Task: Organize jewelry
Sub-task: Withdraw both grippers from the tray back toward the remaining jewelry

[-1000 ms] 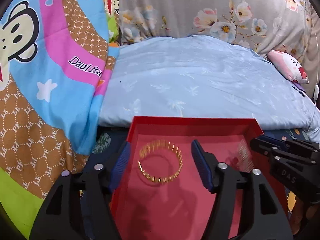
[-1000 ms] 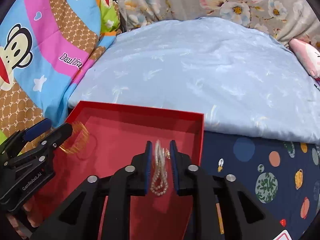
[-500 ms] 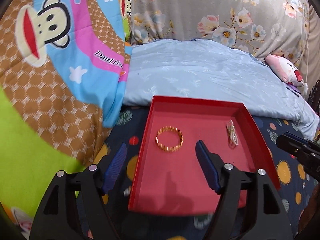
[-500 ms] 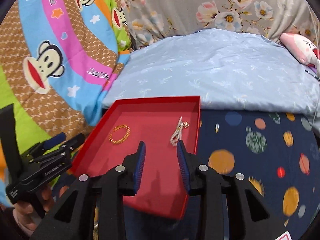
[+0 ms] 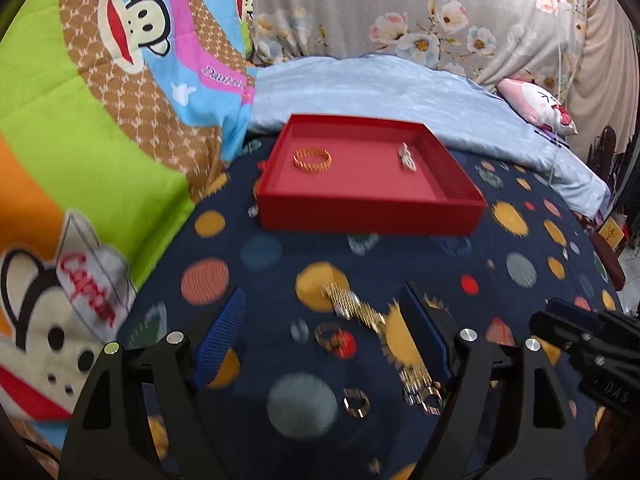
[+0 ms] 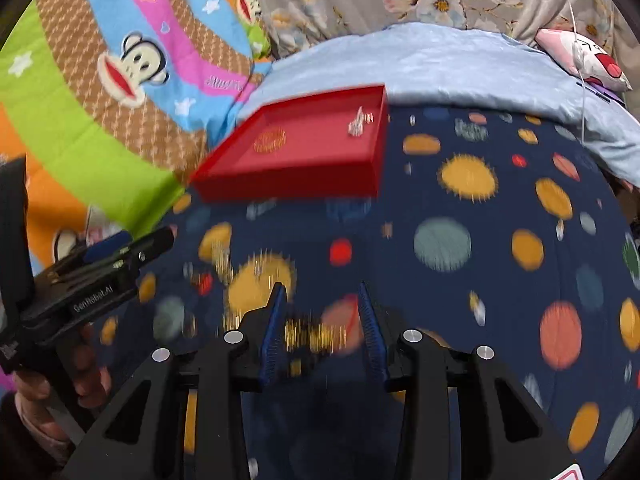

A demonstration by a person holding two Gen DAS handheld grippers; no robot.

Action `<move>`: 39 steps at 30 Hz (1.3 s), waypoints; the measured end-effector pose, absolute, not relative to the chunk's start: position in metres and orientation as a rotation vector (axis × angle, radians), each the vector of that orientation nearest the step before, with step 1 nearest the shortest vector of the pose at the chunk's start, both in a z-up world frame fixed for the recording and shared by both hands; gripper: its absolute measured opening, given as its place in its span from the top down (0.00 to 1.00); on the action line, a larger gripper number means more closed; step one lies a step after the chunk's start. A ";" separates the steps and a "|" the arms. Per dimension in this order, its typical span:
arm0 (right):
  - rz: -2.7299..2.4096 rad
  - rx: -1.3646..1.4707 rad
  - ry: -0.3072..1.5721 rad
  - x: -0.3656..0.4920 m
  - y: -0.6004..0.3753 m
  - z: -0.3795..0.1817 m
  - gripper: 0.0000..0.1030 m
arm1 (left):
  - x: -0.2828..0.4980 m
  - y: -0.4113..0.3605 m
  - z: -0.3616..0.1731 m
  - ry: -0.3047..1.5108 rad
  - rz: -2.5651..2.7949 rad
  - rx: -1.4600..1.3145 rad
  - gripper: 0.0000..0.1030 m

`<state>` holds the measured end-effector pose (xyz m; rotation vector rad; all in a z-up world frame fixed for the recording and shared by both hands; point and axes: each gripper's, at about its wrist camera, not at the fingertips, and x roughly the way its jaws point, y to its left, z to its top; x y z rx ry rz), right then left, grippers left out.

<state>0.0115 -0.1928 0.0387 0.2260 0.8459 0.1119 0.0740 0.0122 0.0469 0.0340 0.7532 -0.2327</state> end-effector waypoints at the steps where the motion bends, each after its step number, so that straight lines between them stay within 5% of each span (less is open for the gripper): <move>1: 0.104 0.213 0.852 0.004 -0.190 0.034 0.64 | 0.068 0.012 0.044 0.761 -0.231 0.031 0.25; 15: 0.066 0.241 0.881 -0.005 -0.179 0.003 0.66 | 0.030 0.017 0.005 0.775 -0.159 0.045 0.25; 30: 0.044 0.228 0.895 0.011 -0.171 -0.006 0.92 | 0.042 0.030 -0.008 0.867 -0.166 -0.039 0.25; 39: 0.059 0.256 0.837 0.002 -0.175 0.003 0.93 | 0.043 0.031 -0.009 0.876 -0.168 -0.047 0.25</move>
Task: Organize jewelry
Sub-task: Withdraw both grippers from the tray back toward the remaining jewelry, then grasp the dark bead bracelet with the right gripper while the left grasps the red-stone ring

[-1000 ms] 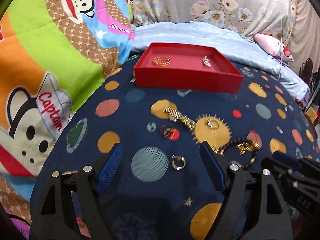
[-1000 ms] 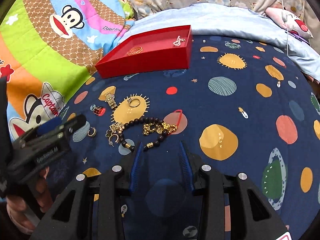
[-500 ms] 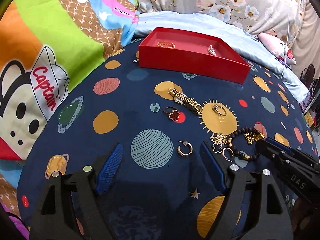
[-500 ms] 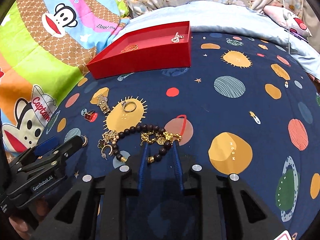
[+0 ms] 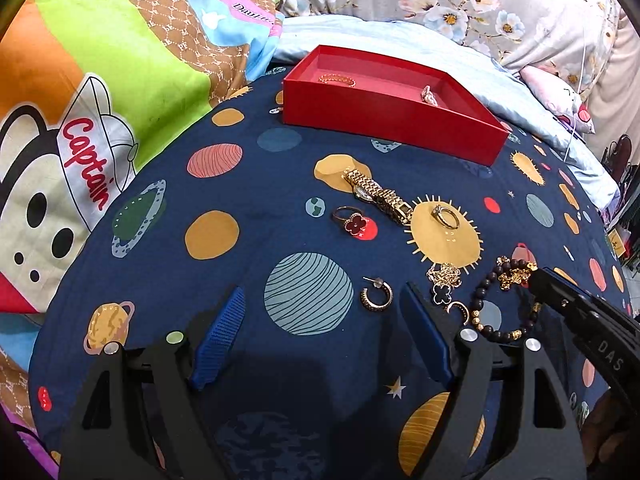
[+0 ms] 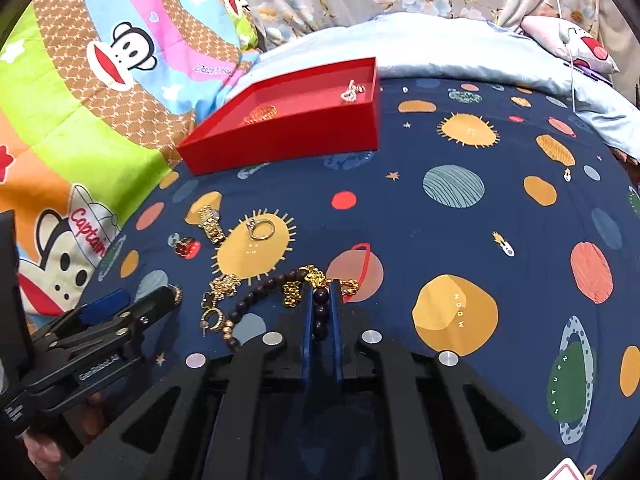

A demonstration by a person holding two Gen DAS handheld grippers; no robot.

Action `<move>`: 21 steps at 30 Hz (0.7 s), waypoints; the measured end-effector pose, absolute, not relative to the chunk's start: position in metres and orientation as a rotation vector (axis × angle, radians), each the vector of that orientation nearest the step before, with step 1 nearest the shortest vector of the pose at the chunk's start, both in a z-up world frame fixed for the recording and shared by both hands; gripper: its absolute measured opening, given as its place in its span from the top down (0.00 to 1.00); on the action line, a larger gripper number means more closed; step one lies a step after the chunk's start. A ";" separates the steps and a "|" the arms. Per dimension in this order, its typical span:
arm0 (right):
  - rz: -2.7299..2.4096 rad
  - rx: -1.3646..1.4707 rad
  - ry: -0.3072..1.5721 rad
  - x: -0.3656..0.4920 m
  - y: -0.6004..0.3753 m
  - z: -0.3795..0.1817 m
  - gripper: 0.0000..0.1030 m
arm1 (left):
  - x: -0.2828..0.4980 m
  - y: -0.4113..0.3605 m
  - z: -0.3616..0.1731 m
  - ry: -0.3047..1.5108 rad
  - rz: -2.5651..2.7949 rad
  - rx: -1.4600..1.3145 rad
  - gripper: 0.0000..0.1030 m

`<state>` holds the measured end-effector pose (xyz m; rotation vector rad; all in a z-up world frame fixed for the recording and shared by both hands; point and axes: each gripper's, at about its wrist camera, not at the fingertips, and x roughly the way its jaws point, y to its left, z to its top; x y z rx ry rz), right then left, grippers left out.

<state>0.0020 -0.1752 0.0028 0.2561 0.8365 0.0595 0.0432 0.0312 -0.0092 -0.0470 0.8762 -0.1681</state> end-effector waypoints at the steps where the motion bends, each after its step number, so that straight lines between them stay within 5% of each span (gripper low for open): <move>1: 0.066 0.257 0.829 0.000 -0.175 0.004 0.93 | 0.043 0.031 -0.009 0.876 -0.169 -0.048 0.25; 10: 0.102 0.299 0.799 -0.013 -0.181 0.007 0.93 | 0.056 0.023 -0.001 0.865 -0.177 -0.045 0.26; 21: 0.122 0.312 0.821 -0.008 -0.181 0.002 0.93 | 0.091 0.018 -0.005 0.893 -0.165 -0.071 0.48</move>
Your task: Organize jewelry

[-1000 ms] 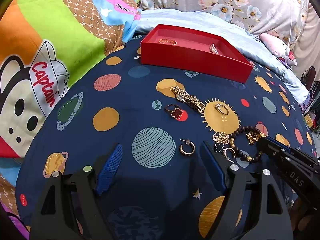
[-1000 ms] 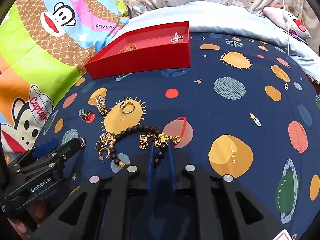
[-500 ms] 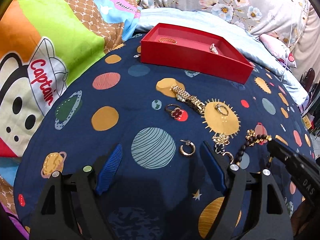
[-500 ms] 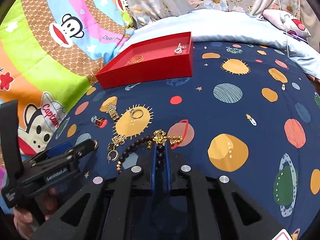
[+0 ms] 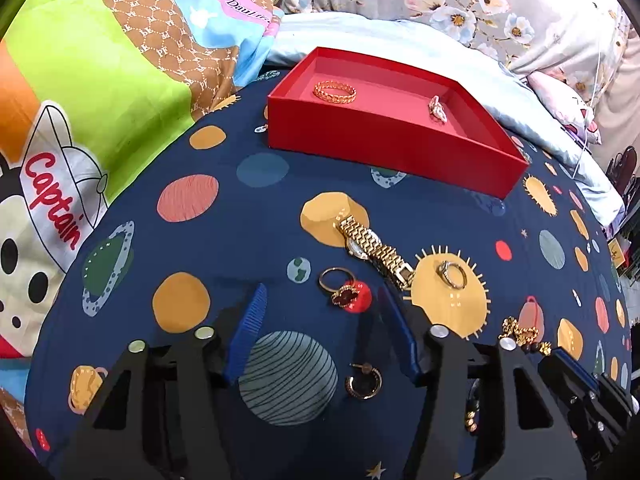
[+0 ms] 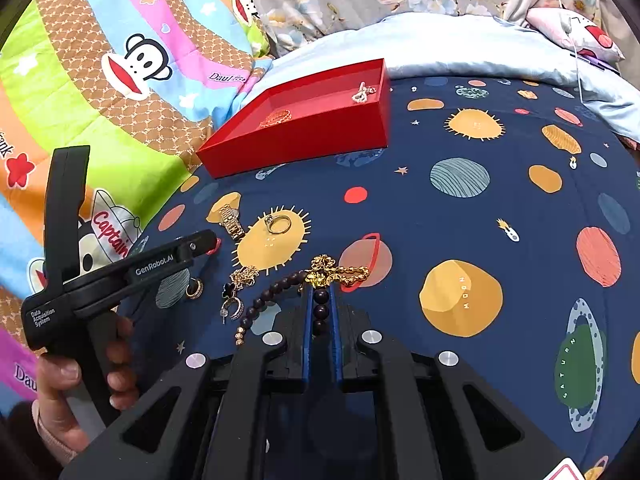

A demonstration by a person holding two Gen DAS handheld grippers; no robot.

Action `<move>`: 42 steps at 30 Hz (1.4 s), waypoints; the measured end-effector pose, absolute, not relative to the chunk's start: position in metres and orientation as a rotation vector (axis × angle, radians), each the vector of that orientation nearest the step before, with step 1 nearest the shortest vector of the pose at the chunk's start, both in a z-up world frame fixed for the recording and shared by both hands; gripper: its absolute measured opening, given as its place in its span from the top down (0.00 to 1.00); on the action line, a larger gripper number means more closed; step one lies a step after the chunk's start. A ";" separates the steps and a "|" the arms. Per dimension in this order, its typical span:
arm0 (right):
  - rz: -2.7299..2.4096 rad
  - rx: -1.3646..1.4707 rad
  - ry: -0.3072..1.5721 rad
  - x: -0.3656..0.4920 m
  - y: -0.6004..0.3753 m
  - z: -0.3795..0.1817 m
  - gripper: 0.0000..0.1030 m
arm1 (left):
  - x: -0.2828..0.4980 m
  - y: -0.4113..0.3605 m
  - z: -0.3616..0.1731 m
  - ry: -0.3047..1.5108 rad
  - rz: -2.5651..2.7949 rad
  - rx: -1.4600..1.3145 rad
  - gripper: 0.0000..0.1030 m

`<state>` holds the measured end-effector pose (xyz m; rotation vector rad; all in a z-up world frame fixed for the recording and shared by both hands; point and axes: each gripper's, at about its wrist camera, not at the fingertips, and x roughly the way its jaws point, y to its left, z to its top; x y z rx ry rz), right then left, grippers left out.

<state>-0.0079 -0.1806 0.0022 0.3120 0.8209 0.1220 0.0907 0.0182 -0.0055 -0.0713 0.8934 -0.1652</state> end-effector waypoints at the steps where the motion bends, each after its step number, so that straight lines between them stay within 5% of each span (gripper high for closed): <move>1: 0.123 0.312 0.823 -0.007 -0.180 0.002 0.93 | 0.091 0.018 -0.006 0.894 -0.166 -0.073 0.51; 9: 0.130 0.312 0.834 -0.006 -0.180 0.000 0.93 | 0.091 0.010 -0.006 0.881 -0.185 -0.045 0.82; 27: 0.124 0.330 0.801 -0.008 -0.184 0.012 0.93 | 0.079 0.020 0.024 0.828 -0.207 -0.045 0.83; 32: 0.128 0.300 0.718 0.007 -0.191 0.053 0.93 | 0.087 0.024 0.050 0.790 -0.233 -0.055 0.84; 34: 0.132 0.292 0.685 0.019 -0.195 0.071 0.93 | 0.096 0.021 0.061 0.770 -0.244 -0.045 0.95; 42: 0.163 0.269 0.590 0.094 -0.208 0.123 0.93 | 0.146 0.004 0.100 0.694 -0.274 -0.035 0.94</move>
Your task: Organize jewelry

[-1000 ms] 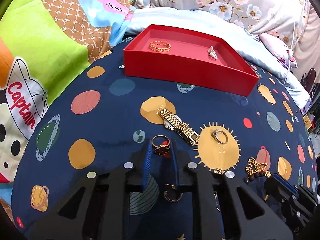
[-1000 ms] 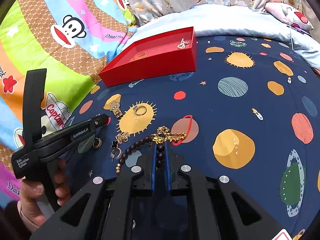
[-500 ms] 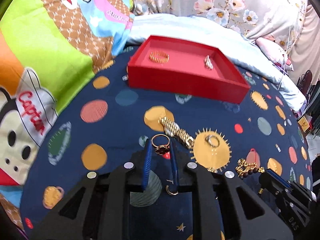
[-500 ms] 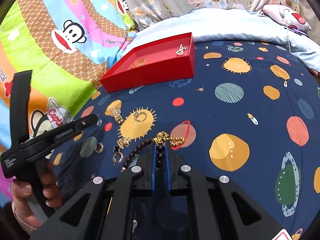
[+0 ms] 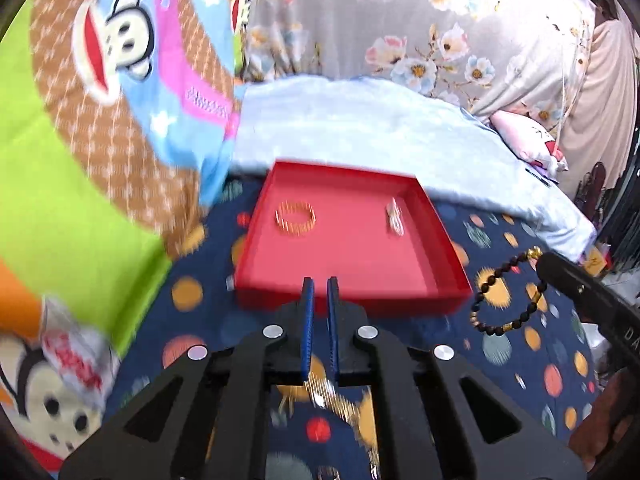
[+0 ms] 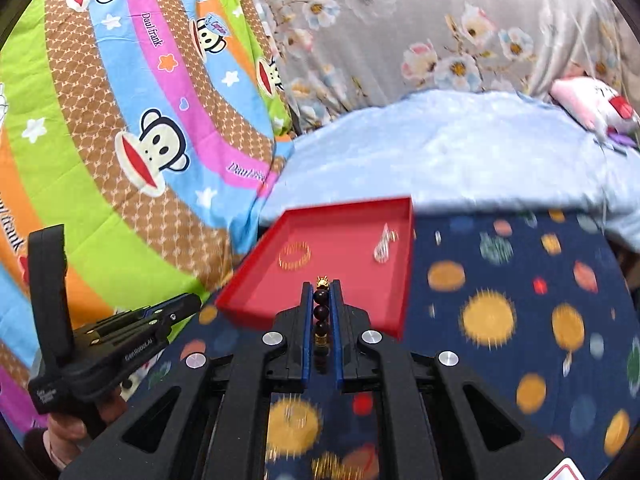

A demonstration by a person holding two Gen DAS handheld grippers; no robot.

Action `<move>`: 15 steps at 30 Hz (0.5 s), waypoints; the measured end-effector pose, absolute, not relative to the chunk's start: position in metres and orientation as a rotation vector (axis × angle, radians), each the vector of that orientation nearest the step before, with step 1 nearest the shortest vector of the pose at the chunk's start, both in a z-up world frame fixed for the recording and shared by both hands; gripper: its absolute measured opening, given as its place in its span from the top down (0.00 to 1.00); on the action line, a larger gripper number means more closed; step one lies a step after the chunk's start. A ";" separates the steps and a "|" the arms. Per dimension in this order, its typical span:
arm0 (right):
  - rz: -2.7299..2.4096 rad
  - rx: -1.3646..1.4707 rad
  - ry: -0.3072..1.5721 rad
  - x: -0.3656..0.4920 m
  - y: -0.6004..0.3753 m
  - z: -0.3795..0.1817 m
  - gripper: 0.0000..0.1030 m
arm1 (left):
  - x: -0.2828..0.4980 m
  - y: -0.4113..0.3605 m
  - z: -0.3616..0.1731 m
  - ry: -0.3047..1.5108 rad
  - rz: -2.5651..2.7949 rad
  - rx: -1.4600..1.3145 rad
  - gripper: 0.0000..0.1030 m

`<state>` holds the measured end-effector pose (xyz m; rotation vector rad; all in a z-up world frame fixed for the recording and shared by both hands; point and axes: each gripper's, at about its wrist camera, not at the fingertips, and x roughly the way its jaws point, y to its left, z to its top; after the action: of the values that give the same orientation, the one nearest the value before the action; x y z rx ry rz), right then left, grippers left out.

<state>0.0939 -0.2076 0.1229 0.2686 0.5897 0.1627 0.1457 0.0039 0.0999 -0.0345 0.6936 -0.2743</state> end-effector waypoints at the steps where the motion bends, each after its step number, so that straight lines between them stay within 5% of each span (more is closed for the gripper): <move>1: 0.165 0.261 0.588 0.102 -0.206 0.126 0.93 | 0.154 0.001 0.104 0.685 -0.274 -0.031 0.94; 6: 0.170 0.251 0.591 0.130 -0.203 0.129 0.93 | 0.174 0.011 0.112 0.699 -0.276 -0.082 0.92; 7: 0.174 0.256 0.593 0.129 -0.203 0.127 0.93 | 0.171 0.017 0.107 0.714 -0.270 -0.092 0.79; 8: 0.175 0.259 0.596 0.126 -0.203 0.124 0.93 | 0.167 0.021 0.102 0.731 -0.267 -0.093 0.52; 10: 0.184 0.276 0.615 0.118 -0.202 0.115 0.93 | 0.151 0.030 0.085 0.760 -0.233 -0.101 0.35; 15: 0.174 0.286 0.652 0.097 -0.196 0.095 0.93 | 0.115 0.027 0.031 0.843 -0.189 0.001 0.36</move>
<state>0.0975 -0.1965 0.0946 0.2864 0.6517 0.1738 0.1145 0.0270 0.0311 0.0014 0.8435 -0.1889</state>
